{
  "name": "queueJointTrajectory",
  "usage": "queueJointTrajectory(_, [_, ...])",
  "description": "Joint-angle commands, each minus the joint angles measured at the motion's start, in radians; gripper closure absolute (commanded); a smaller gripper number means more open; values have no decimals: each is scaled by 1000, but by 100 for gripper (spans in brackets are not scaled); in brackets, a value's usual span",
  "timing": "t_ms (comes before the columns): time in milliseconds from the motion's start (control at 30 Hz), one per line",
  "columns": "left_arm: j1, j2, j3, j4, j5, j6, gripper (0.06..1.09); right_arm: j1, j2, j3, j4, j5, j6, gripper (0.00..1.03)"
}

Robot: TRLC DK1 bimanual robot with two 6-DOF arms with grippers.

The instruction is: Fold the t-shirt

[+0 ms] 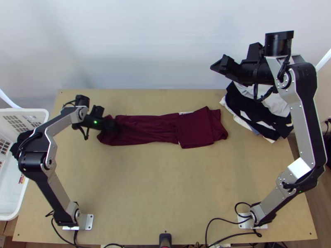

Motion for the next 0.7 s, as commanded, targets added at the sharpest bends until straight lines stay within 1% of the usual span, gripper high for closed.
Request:
queueJointTrajectory(0, [12,-46,-44,6,-1,-34,104,-9,-31,22,4,-10,19,4])
queueJointTrajectory(133, [96,-100,-66,-13,-1,0,105,-15,-36,13,4,-10,14,4])
queueJointTrajectory(333, [314,-145,-56,-134,0,163,105,-28,-45,-8,4,-10,-3,4])
queueJointTrajectory(433, [420,-146,-36,-169,-3,222,105,-32,-45,-19,4,-10,-14,4])
queueJointTrajectory(533, [487,-145,16,-283,-3,291,105,-37,-45,-24,4,-10,-18,4])
queueJointTrajectory(667, [478,-211,77,-436,-3,305,105,-38,-45,-28,4,-10,-21,4])
